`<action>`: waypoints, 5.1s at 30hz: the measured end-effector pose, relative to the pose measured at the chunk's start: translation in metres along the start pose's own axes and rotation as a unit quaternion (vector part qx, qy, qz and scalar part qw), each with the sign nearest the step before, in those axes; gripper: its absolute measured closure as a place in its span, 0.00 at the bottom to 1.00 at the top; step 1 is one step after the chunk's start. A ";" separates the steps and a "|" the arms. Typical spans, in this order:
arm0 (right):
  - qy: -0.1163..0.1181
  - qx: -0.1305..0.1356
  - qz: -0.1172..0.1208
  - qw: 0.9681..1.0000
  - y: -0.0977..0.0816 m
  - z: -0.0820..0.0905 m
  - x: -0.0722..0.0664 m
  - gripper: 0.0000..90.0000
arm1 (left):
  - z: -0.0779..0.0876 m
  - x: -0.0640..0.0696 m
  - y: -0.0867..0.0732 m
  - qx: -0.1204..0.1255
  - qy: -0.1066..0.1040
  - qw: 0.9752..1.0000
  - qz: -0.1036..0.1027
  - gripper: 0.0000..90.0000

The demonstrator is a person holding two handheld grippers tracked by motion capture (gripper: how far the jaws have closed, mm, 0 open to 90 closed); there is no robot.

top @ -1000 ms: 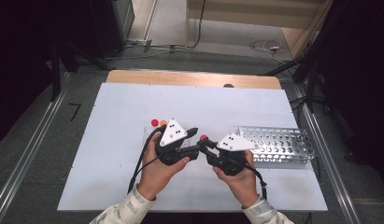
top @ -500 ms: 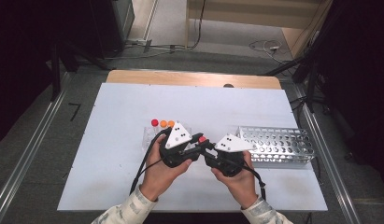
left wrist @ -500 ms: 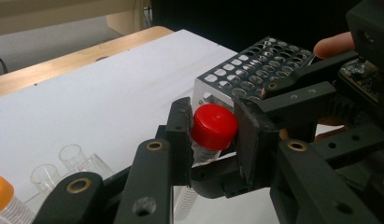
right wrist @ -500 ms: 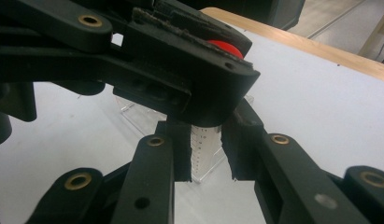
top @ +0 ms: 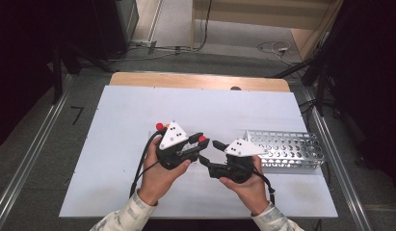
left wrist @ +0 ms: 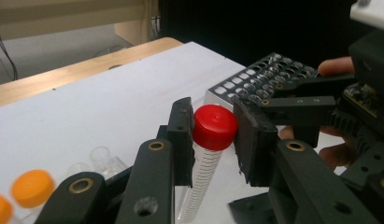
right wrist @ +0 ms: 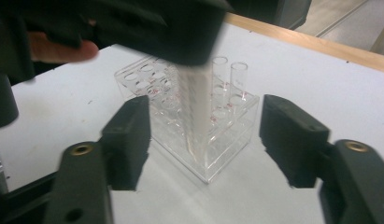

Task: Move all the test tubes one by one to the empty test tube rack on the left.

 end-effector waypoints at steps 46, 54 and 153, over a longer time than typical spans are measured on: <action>-0.018 0.004 -0.022 1.000 -0.009 0.012 0.024 0.27 | 0.061 -0.128 -0.005 0.053 0.146 0.983 0.096 0.78; -0.016 0.007 -0.025 1.000 -0.008 0.012 0.025 0.22 | 0.054 -0.132 -0.012 0.047 0.150 0.982 0.101 0.78; -0.111 0.015 -0.087 0.990 -0.067 0.099 0.101 0.21 | 0.078 -0.115 -0.043 0.036 0.144 0.980 0.134 0.23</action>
Point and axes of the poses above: each handheld gripper's, and its own axes: z roughly backward along the jaws, y roughly out of its top, x roughly to its right, the point moved 10 cm from there along -z, roughly forward along the jaws, and after that the axes turned 7 degrees about -x, right-handed, at the moved point
